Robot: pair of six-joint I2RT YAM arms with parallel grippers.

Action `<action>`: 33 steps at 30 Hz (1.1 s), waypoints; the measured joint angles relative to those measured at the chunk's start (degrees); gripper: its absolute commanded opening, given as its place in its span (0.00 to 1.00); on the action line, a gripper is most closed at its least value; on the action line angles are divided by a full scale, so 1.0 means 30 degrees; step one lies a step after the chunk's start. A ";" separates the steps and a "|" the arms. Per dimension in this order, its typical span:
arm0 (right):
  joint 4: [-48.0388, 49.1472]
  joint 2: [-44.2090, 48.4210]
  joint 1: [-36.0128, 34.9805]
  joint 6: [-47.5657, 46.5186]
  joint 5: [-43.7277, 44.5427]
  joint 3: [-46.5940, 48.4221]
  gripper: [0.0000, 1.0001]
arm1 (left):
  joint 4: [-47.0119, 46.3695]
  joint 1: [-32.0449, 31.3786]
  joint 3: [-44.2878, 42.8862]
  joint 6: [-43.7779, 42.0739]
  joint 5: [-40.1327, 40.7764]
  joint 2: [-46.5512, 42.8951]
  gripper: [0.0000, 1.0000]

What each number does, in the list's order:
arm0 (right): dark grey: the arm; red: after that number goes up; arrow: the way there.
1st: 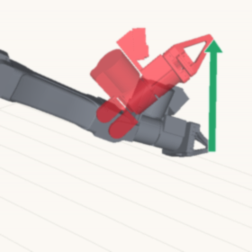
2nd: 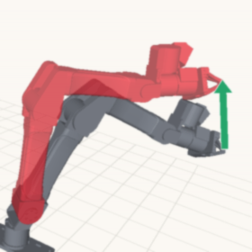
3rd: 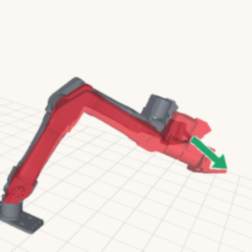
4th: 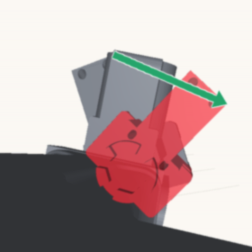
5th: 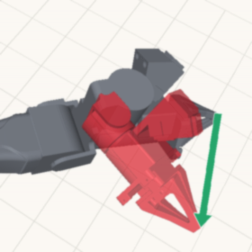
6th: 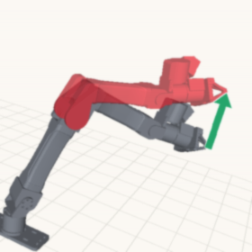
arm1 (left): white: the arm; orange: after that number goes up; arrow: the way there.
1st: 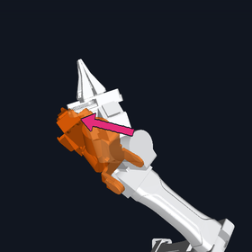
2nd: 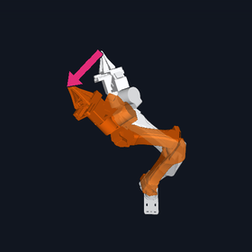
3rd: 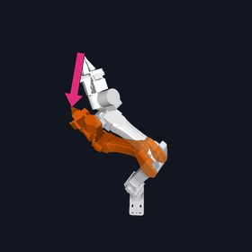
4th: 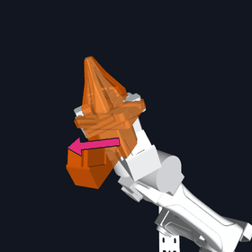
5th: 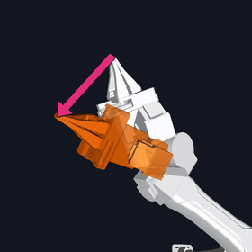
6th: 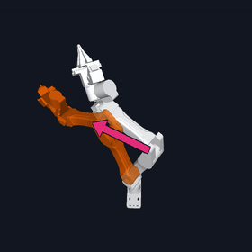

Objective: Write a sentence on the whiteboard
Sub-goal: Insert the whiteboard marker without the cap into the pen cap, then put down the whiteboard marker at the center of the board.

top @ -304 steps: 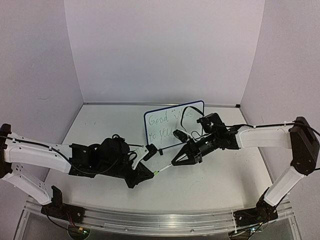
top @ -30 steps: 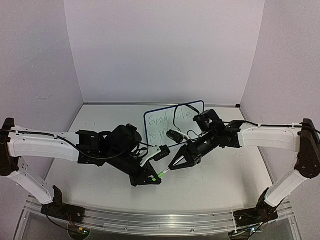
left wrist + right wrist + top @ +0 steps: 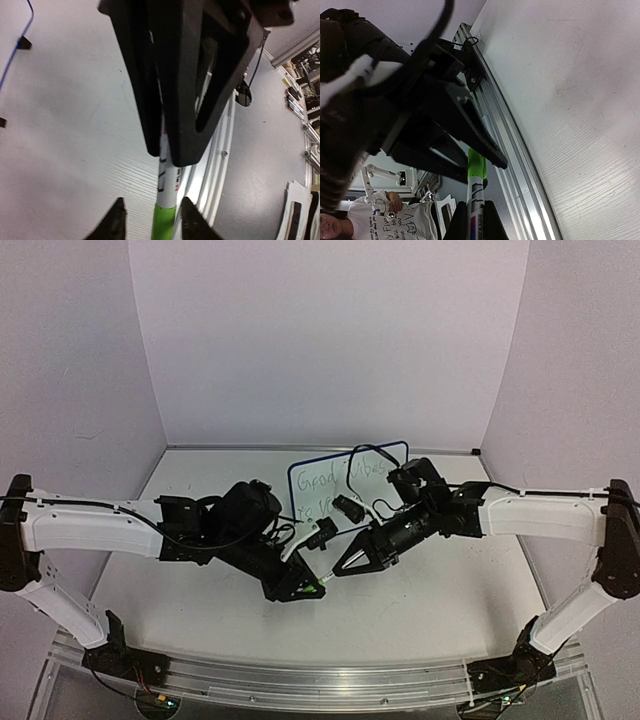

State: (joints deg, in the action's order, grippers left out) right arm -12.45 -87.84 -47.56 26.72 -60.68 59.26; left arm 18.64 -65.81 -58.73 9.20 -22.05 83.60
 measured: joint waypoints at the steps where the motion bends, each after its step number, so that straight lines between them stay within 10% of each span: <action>1: 0.0053 0.0118 0.0094 0.0000 0.0338 -0.0033 0.00 | -0.0541 0.0120 0.0032 -0.0026 0.0432 -0.0089 0.56; 8: 0.0073 0.1950 0.3736 0.0184 0.3333 -0.1485 0.00 | -0.2040 0.1388 0.2425 0.1128 0.3753 -0.2959 0.79; 19: -0.0171 0.0632 0.8907 -0.0739 0.5779 -0.3583 0.00 | -0.1100 0.4799 0.4479 0.3695 0.7420 -0.4383 0.85; 33: -0.0414 -0.2050 1.2741 -0.2266 0.6179 -0.3472 0.63 | -0.0413 0.8676 0.4808 0.5172 0.8135 -0.3987 0.90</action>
State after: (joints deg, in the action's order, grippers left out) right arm -13.69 -94.00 -9.34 19.92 -42.14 48.85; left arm 17.40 -39.79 -44.31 24.72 2.35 71.64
